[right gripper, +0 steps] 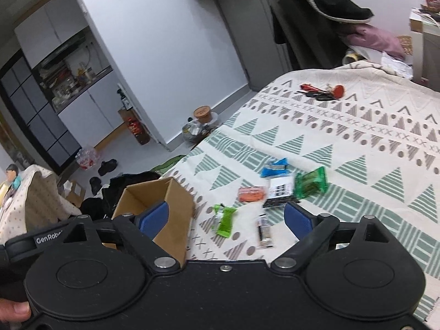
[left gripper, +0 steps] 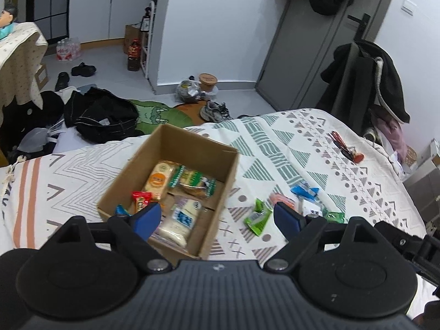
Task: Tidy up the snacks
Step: 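Move both open tools back over the remaining snacks on the bed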
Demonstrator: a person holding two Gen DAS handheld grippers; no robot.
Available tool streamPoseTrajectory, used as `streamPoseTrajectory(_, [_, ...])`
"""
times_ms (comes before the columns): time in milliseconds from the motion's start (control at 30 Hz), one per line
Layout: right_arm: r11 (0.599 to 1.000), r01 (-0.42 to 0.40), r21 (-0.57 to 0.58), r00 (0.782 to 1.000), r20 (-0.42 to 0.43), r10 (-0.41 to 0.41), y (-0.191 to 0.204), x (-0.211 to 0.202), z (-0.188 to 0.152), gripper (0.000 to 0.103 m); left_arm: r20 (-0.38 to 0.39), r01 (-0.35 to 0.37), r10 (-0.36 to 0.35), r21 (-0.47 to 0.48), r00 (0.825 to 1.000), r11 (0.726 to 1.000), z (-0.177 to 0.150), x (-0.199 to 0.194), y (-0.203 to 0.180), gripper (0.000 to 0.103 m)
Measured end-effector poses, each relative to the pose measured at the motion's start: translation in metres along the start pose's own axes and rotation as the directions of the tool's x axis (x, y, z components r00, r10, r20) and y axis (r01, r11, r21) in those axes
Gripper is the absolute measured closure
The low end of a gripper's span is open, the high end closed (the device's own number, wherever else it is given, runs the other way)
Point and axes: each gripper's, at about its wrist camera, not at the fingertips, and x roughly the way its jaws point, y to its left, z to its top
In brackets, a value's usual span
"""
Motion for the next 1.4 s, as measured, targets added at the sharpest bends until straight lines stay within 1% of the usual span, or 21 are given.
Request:
streamPoseTrajectory(167, [0.998, 0.033, 0.051, 0.999, -0.003, -0.033, -0.02, -0.004, 0.003, 0.012, -0.007, 0.026, -0.026, 0.024, 1.0, 0.999, -0.005, 0.002, -0.016, 0.015])
streamPoseTrajectory(400, [0.993, 0.053, 0.11, 0.999, -0.011, -0.052, -0.042, -0.003, 0.004, 0.012, -0.024, 0.064, -0.063, 0.041, 0.998, 0.997, -0.01, 0.011, -0.032, 0.015])
streamPoseTrajectory(700, [0.983, 0.087, 0.159, 0.996, -0.041, -0.082, -0.053, 0.009, 0.0, 0.012, -0.047, 0.094, -0.089, 0.108, 0.995, 0.99, -0.017, 0.03, -0.056, 0.015])
streamPoseTrajectory(900, [0.978, 0.119, 0.169, 0.992, -0.071, -0.108, -0.057, 0.021, -0.002, 0.012, -0.076, 0.107, -0.099, 0.116, 0.992, 0.987, -0.017, 0.051, -0.062, 0.018])
streamPoseTrajectory(1033, [0.973, 0.153, 0.172, 0.987, -0.077, -0.142, -0.059, 0.031, -0.001, 0.012, -0.09, 0.111, -0.101, 0.119, 0.991, 0.987, -0.017, 0.066, -0.064, 0.019])
streamPoseTrajectory(1233, [0.969, 0.169, 0.183, 0.982, -0.121, -0.148, -0.062, 0.052, -0.001, 0.016, -0.122, 0.122, -0.107, 0.123, 0.987, 0.985, -0.019, 0.09, -0.069, 0.029])
streamPoseTrajectory(1333, [0.966, 0.173, 0.194, 0.979, -0.14, -0.148, -0.064, 0.062, 0.0, 0.017, -0.147, 0.126, -0.108, 0.121, 0.983, 0.985, -0.02, 0.104, -0.068, 0.036])
streamPoseTrajectory(1400, [0.964, 0.178, 0.197, 0.977, -0.152, -0.149, -0.065, 0.069, 0.0, 0.017, -0.164, 0.127, -0.106, 0.12, 0.981, 0.985, -0.02, 0.115, -0.068, 0.043])
